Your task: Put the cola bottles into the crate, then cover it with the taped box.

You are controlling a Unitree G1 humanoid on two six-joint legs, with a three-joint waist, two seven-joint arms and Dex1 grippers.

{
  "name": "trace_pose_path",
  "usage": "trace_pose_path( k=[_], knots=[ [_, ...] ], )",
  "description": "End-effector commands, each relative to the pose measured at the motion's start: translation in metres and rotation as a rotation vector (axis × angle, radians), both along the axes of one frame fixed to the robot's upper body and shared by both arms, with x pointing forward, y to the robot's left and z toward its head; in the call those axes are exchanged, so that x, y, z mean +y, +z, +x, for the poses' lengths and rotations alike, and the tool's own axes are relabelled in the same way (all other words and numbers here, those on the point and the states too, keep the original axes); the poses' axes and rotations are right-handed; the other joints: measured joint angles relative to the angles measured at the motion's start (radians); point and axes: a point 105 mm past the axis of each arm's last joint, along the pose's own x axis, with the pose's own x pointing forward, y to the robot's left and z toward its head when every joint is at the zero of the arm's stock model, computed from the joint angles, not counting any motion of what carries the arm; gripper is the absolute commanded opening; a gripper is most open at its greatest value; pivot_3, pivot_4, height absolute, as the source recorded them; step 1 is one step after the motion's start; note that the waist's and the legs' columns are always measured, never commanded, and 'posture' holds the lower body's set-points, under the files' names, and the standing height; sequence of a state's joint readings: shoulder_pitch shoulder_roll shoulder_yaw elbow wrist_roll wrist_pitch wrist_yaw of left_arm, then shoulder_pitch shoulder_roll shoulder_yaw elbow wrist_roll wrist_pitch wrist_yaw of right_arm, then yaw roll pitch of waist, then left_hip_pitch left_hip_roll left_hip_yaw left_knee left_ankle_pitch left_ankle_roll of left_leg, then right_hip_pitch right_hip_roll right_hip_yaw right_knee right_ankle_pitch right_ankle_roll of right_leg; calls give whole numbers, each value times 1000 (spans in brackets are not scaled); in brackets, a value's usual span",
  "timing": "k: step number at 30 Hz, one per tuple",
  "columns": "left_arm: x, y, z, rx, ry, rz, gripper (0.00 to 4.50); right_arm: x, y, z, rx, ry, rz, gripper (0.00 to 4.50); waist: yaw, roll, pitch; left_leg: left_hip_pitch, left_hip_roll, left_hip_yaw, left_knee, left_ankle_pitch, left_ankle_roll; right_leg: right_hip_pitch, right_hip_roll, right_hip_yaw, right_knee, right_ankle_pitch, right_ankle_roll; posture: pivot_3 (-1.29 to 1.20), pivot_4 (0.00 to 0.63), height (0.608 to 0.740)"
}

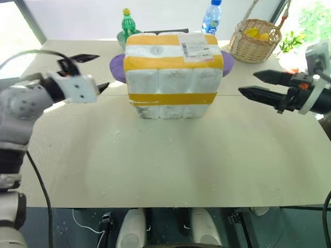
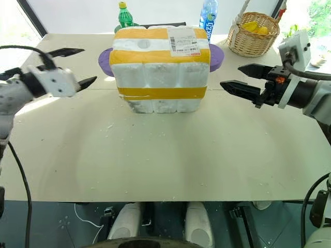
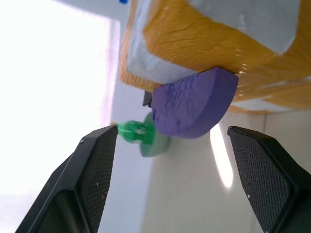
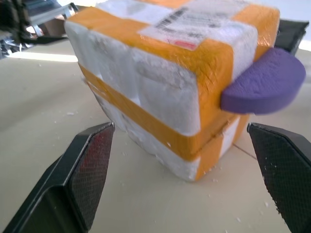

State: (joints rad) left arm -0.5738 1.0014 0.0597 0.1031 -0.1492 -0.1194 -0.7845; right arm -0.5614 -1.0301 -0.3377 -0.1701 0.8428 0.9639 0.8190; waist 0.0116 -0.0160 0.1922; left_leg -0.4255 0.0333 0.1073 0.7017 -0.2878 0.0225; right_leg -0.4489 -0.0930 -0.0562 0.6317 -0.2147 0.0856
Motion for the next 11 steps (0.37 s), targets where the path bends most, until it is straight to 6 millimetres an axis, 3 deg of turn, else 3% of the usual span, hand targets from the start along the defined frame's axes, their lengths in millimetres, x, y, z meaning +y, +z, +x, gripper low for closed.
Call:
trace_pose_path(
  k=[1,6,11],
  knots=[
    [21,23,-22,357,-63,-437,3779,-9,9,1,-41,10,-58,4500,-2,0,0,0,0,0,0,0,0,0,0,0,0,0,0,0,150,740],
    [28,34,-52,724,-208,-593,3779,-6,11,10,-29,88,-75,4500,-11,1,0,1,-1,-1,0,0,0,0,2,0,0,0,0,0,150,740],
    [30,23,-58,822,-208,-451,3779,4,7,21,-11,146,-88,4500,-13,1,0,1,-1,0,-1,0,0,1,4,0,0,-1,0,0,150,740]
  ],
)
